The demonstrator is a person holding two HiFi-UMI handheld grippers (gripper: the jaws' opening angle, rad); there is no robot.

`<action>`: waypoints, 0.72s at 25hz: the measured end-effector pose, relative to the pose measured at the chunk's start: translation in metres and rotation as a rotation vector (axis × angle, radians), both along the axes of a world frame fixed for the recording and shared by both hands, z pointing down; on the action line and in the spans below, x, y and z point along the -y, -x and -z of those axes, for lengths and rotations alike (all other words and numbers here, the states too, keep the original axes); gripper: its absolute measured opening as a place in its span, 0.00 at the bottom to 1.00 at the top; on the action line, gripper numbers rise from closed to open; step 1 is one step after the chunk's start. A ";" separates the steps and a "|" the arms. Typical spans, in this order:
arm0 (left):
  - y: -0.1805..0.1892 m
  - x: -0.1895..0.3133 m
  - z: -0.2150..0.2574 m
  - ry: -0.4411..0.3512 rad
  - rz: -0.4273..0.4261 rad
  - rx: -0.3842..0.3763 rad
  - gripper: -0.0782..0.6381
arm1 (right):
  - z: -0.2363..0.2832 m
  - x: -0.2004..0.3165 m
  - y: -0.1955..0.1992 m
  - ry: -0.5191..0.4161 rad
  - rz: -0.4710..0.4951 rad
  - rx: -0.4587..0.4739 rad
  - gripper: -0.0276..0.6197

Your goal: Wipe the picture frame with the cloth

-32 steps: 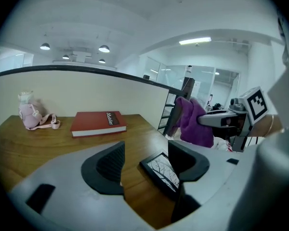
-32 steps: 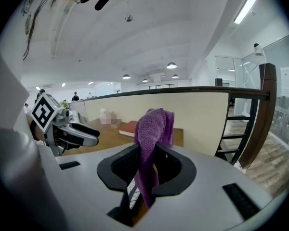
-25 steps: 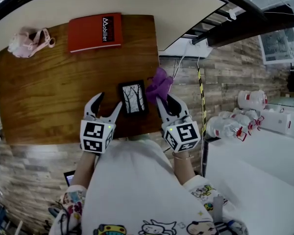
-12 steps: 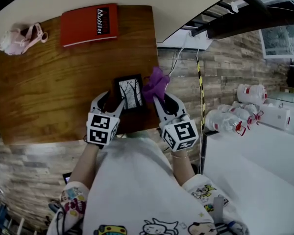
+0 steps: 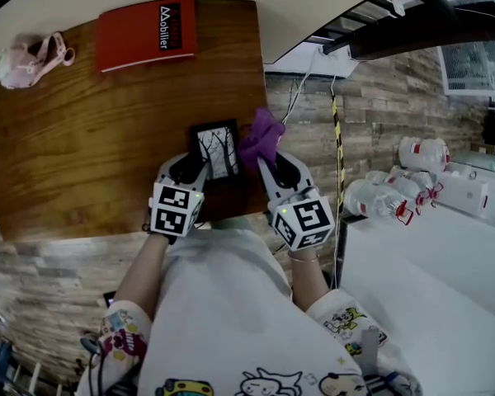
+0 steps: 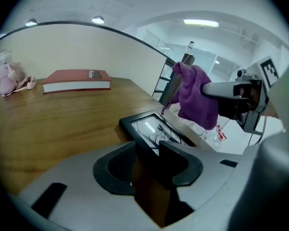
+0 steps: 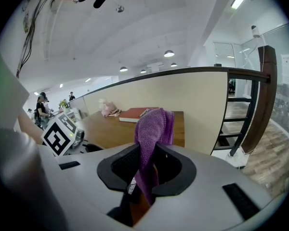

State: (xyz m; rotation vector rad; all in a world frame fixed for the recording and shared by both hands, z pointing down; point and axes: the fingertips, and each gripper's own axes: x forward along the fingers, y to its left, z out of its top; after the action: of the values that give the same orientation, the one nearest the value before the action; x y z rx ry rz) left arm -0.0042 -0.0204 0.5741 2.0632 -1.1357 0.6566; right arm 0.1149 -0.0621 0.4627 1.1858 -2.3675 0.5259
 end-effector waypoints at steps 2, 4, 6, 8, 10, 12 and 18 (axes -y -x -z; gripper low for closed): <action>-0.001 0.000 -0.003 0.003 -0.005 0.009 0.29 | 0.000 0.001 -0.001 0.002 0.001 -0.001 0.15; -0.001 0.000 -0.005 0.002 -0.010 0.008 0.28 | -0.001 0.001 0.000 0.003 0.002 -0.002 0.15; -0.002 0.000 -0.005 0.003 -0.009 0.001 0.27 | -0.002 0.003 0.002 0.000 0.009 -0.001 0.15; -0.002 0.000 -0.005 0.004 -0.003 -0.007 0.27 | 0.000 0.006 0.006 -0.006 0.025 0.004 0.15; -0.002 -0.001 -0.005 0.007 0.003 -0.014 0.26 | 0.003 0.009 0.015 -0.016 0.052 0.016 0.15; -0.002 -0.001 -0.005 0.008 0.006 -0.018 0.25 | 0.006 0.013 0.028 -0.021 0.098 0.031 0.15; -0.003 -0.001 -0.004 -0.002 0.006 -0.013 0.25 | -0.003 0.022 0.074 -0.005 0.292 0.039 0.15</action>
State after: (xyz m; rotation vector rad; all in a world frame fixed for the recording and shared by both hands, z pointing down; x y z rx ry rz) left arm -0.0012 -0.0194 0.5781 2.0621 -1.1358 0.6381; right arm 0.0406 -0.0837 0.4655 0.8167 -2.5169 0.4474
